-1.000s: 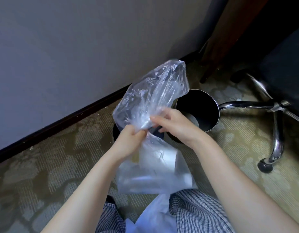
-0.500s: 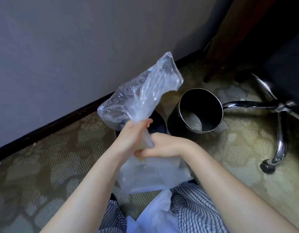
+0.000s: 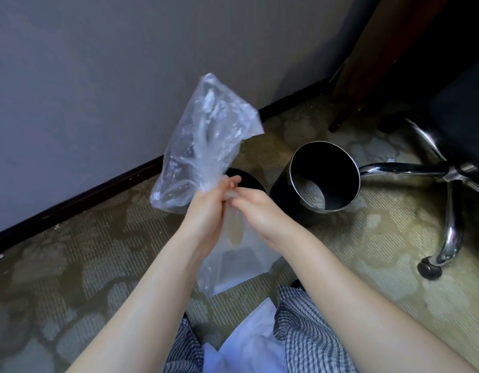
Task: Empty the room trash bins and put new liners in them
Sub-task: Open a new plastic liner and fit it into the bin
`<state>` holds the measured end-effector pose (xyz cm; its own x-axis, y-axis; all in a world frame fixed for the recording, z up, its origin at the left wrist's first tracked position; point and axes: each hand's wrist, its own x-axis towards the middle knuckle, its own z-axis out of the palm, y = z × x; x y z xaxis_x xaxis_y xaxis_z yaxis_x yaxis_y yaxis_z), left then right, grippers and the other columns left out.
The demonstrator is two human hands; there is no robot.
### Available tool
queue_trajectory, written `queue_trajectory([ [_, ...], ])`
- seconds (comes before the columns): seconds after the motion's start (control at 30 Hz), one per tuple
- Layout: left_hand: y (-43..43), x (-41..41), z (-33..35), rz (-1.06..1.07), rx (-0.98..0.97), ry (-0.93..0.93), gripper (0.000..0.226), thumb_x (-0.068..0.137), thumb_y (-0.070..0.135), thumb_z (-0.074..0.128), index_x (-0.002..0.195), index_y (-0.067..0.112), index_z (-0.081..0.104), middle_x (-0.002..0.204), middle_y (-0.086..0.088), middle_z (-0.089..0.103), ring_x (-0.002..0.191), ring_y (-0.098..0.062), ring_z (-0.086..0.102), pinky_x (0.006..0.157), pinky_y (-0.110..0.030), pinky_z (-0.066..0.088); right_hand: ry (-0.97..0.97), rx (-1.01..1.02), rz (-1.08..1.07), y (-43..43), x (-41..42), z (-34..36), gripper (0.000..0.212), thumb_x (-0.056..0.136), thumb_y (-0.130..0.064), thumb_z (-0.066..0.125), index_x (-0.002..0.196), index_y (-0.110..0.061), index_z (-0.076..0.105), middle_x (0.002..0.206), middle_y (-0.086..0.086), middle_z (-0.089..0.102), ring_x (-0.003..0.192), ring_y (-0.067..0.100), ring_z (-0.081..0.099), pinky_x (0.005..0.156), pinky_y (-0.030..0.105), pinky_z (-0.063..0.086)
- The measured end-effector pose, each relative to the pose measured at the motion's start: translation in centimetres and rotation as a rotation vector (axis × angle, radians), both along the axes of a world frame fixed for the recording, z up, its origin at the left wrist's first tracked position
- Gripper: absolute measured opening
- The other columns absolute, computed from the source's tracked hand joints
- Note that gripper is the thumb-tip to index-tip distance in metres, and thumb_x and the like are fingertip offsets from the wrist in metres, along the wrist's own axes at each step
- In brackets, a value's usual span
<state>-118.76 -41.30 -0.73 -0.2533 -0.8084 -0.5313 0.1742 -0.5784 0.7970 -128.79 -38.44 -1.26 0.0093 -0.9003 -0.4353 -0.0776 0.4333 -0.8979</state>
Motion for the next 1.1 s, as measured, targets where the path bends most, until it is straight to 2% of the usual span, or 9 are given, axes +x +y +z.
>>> queue_trajectory([
  [0.1,-0.2,-0.1,0.6,0.113,0.121,0.147,0.038,0.101,0.021,0.039,0.068,0.013,0.058,0.073,-0.004,0.065,0.07,-0.015,0.055,0.074,-0.029,0.043,-0.341,0.075,-0.108,0.0,-0.5,0.2,0.027,0.093,0.007,0.035,0.102,0.002,0.061,0.072,0.006,0.062,0.073,0.015,0.06,0.075,0.024,0.049],
  [0.23,-0.9,0.3,1.0,0.257,0.164,0.176,0.033,0.099,0.014,0.039,0.066,0.016,0.043,0.046,0.004,0.041,0.053,-0.011,0.046,0.062,-0.024,0.041,-0.45,0.152,-0.023,0.1,-1.1,1.0,0.027,0.094,0.003,0.034,0.076,-0.008,0.052,0.044,-0.015,0.042,0.043,0.002,0.03,0.048,0.015,0.027],
  [0.37,-1.9,2.1,0.2,0.327,0.143,0.215,0.033,0.101,0.014,0.035,0.068,0.019,0.035,0.04,0.01,0.025,0.036,-0.004,0.027,0.064,-0.021,0.043,-0.226,0.134,0.114,0.1,-2.8,1.1,0.035,0.097,-0.007,0.044,0.064,-0.015,0.051,0.047,-0.013,0.034,0.043,0.0,0.029,0.045,0.014,0.025],
  [0.57,-2.3,4.1,-0.2,0.338,0.088,0.116,0.028,0.098,0.013,0.046,0.072,0.019,0.043,0.042,0.011,0.027,0.036,-0.003,0.031,0.061,-0.021,0.051,0.102,0.068,0.132,0.4,-6.2,0.8,0.026,0.094,-0.01,0.05,0.068,-0.011,0.046,0.054,-0.009,0.029,0.052,0.005,0.026,0.051,0.015,0.025],
  [0.7,-2.6,4.8,-0.4,0.428,-0.023,-0.233,0.024,0.094,0.008,0.053,0.071,0.015,0.047,0.05,0.004,0.04,0.033,-0.004,0.036,0.048,-0.025,0.043,0.304,0.063,0.111,0.7,-7.1,1.4,0.025,0.089,-0.01,0.052,0.064,-0.013,0.053,0.05,-0.015,0.035,0.051,0.003,0.03,0.052,0.017,0.024],
  [0.8,-2.6,5.4,-1.1,0.144,-0.245,-0.695,0.015,0.087,0.016,0.061,0.073,0.018,0.055,0.062,-0.001,0.054,0.046,-0.011,0.051,0.058,-0.029,0.043,0.407,-0.031,0.199,0.8,-6.4,1.9,0.028,0.089,-0.008,0.052,0.061,-0.011,0.054,0.056,-0.012,0.04,0.057,0.002,0.036,0.055,0.017,0.029],
  [0.9,-1.3,4.4,-0.8,-0.351,-0.433,-0.869,0.01,0.087,0.032,0.062,0.089,0.023,0.063,0.083,0.008,0.066,0.078,-0.009,0.061,0.077,-0.027,0.045,0.541,-0.055,0.335,0.6,-4.9,1.9,0.025,0.09,-0.016,0.052,0.066,-0.02,0.057,0.063,-0.011,0.05,0.069,0.006,0.047,0.065,0.023,0.037],
  [1.0,-0.1,3.2,-0.4,-0.668,-0.517,-0.778,0.026,0.091,0.045,0.053,0.108,0.029,0.064,0.1,0.016,0.067,0.096,0.0,0.059,0.085,-0.024,0.044,0.65,-0.097,0.408,0.6,-3.7,1.7,0.022,0.092,-0.021,0.051,0.072,-0.027,0.059,0.069,-0.009,0.056,0.075,0.01,0.052,0.065,0.02,0.037],
  [1.1,0.2,2.5,-0.3,-0.779,-0.518,-0.633,0.025,0.089,0.053,0.051,0.102,0.034,0.062,0.093,0.012,0.067,0.087,-0.005,0.061,0.077,-0.03,0.05,0.661,-0.127,0.404,0.9,-3.3,1.3,0.021,0.092,-0.018,0.05,0.082,-0.022,0.068,0.083,-0.002,0.067,0.085,0.018,0.059,0.074,0.033,0.046],
])
